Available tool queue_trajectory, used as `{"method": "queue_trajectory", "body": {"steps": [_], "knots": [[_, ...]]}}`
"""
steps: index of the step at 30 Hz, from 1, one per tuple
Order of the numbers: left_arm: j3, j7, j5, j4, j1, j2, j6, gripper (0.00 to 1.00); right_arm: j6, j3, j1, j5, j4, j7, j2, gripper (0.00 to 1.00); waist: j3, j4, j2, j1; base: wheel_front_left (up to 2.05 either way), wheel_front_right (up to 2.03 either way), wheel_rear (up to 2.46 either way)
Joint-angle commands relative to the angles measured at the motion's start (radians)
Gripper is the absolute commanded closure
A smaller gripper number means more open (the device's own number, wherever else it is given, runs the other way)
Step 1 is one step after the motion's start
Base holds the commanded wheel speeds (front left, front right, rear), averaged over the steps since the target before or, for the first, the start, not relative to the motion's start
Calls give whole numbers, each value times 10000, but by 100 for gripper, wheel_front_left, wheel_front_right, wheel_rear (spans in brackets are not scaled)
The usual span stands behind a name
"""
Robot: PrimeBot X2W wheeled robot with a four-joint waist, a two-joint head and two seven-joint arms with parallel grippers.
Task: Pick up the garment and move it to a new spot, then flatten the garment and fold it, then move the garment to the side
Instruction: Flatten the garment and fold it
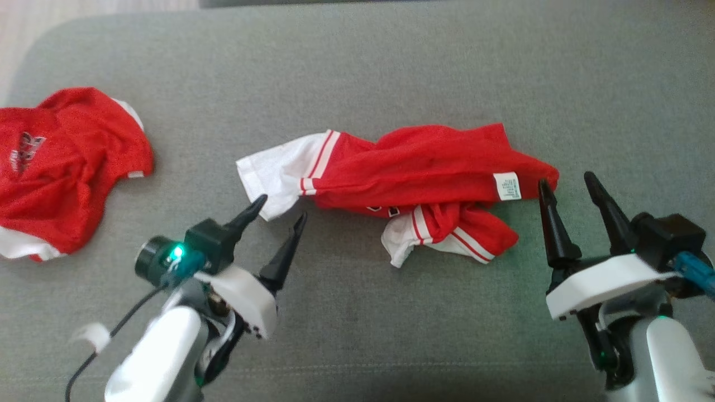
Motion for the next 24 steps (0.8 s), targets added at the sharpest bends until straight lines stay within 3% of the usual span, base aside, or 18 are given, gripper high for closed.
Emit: {"method": "queue_trajectory", "body": {"steps": [1, 10, 11, 12, 24], "knots": [[302, -23, 181, 190, -806, 143, -53, 0, -7, 243, -488, 59, -392, -44, -33, 0, 305, -166, 0, 0, 0, 0, 0], [121, -245, 547, 2352, -2032, 6, -118, 0, -7, 210, -776, 157, -294, -161, -33, 0, 870, -350, 0, 0, 0, 0, 0], [132, -334, 531, 2509, -2120, -24, -132, 63, -7, 184, -789, 154, -261, -167, -33, 0, 892, -358, 0, 0, 0, 0, 0], [164, -445, 478, 2635, -2187, -60, -157, 100, -7, 150, -801, 158, -222, -174, -33, 0, 913, -366, 0, 0, 0, 0, 0], [193, -1046, 286, 3140, -2523, -268, -215, 100, -7, -396, -1008, 12, 929, -10, -33, 0, 1042, -204, 0, 0, 0, 0, 0]]}}
